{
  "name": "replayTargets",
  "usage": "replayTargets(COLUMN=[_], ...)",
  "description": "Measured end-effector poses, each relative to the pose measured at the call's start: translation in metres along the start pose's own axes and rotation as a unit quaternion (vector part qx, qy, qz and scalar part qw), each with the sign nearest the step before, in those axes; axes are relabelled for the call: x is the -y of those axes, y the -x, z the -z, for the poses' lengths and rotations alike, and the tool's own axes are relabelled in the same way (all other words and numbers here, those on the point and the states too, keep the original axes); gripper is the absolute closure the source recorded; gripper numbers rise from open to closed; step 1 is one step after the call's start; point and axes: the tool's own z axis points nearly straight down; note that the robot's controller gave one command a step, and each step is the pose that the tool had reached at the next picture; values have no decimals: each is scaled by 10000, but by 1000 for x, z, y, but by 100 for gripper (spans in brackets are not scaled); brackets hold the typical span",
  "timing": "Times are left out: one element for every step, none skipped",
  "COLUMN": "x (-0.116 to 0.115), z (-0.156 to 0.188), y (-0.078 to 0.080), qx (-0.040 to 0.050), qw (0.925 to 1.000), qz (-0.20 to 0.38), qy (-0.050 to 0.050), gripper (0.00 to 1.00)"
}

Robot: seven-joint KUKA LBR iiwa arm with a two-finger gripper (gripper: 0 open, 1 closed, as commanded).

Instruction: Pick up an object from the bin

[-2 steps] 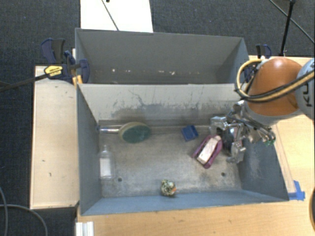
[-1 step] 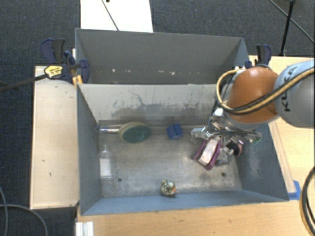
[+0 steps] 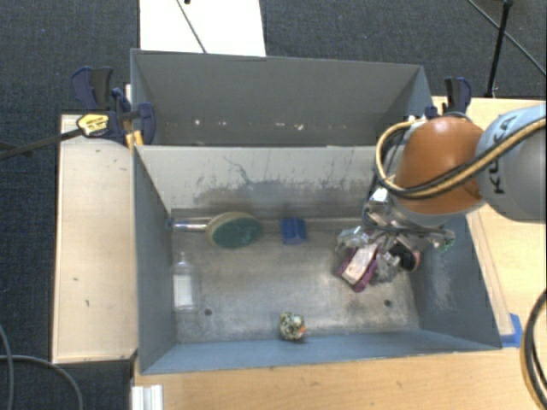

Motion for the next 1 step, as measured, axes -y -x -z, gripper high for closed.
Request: replayTargets(x=[17], z=[132], y=[-5], qx=[16], qw=[9977], qz=[674], qy=[-37], gripper=[100])
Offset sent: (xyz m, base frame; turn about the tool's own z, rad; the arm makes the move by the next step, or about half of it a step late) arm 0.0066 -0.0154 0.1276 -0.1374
